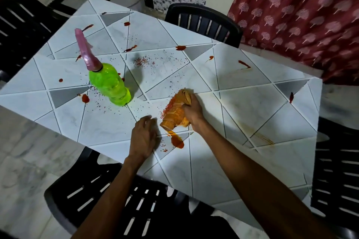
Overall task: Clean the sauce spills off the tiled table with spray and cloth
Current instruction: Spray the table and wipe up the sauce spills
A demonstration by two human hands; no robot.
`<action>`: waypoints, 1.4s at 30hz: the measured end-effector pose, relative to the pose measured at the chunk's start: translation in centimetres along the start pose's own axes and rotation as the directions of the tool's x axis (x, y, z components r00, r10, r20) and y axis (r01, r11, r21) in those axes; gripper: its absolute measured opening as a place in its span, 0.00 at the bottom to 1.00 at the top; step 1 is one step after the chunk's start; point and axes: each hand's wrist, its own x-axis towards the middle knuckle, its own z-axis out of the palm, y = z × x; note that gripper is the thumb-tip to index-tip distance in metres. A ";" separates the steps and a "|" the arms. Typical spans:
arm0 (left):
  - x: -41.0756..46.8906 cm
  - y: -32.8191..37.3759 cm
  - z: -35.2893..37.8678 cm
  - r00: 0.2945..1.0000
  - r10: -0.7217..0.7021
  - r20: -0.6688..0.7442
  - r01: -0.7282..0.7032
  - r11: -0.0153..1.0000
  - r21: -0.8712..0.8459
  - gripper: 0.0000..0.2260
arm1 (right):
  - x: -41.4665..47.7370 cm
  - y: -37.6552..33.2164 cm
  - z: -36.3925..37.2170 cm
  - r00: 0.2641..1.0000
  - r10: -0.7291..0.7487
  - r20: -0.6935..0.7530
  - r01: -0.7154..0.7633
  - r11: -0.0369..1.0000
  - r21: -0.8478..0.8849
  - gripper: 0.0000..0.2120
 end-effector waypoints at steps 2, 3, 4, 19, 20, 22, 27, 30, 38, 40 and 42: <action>-0.5 0.4 0.1 1.000 0.026 -0.014 -0.026 1.000 -0.016 0.27 | -1.6 1.0 -2.6 0.999 -0.010 -0.035 0.012 0.998 0.068 0.24; -0.8 0.7 0.2 0.998 0.045 -0.035 -0.046 0.999 -0.028 0.25 | -2.6 1.6 -4.1 0.999 -0.019 -0.046 0.024 0.992 0.122 0.23; -1.1 1.2 0.2 0.996 0.060 -0.058 -0.063 0.997 -0.041 0.24 | -4.0 2.0 -5.6 0.998 -0.023 -0.056 0.032 0.984 0.178 0.22; -12.9 12.2 8.2 0.953 0.302 0.023 -0.298 0.948 -0.112 0.18 | -23.0 20.6 -25.2 0.917 0.196 -0.348 -0.060 0.930 0.364 0.25; -13.7 12.8 8.5 0.947 0.320 0.037 -0.315 0.944 -0.100 0.18 | -23.9 21.4 -25.5 0.905 0.203 -0.374 -0.068 0.936 0.345 0.26; -14.6 13.3 8.8 0.936 0.347 0.061 -0.344 0.937 -0.056 0.18 | -25.2 21.9 -25.5 0.889 0.200 -0.413 -0.069 0.948 0.309 0.29; -15.5 13.3 9.2 0.911 0.400 0.102 -0.408 0.910 0.075 0.19 | -25.4 22.2 -22.7 0.883 0.194 -0.427 -0.094 0.965 0.244 0.32; -15.5 12.3 8.8 0.917 0.379 0.126 -0.393 0.912 0.116 0.20 | -24.1 21.3 -20.1 0.866 0.205 -0.456 -0.092 0.962 0.257 0.25; -11.5 5.4 5.4 0.983 0.179 0.038 -0.180 0.983 0.030 0.24 | -19.6 16.4 -12.1 0.887 0.145 -0.439 -0.058 0.977 0.207 0.24; -9.7 2.6 4.3 0.988 0.154 0.017 -0.154 0.987 0.045 0.23 | -18.1 14.8 -9.5 0.897 0.119 -0.426 -0.054 0.986 0.160 0.24; -7.7 -0.4 2.9 0.990 0.142 0.008 -0.142 0.989 0.049 0.24 | -16.6 13.0 -6.5 0.905 0.096 -0.415 -0.065 0.994 0.089 0.26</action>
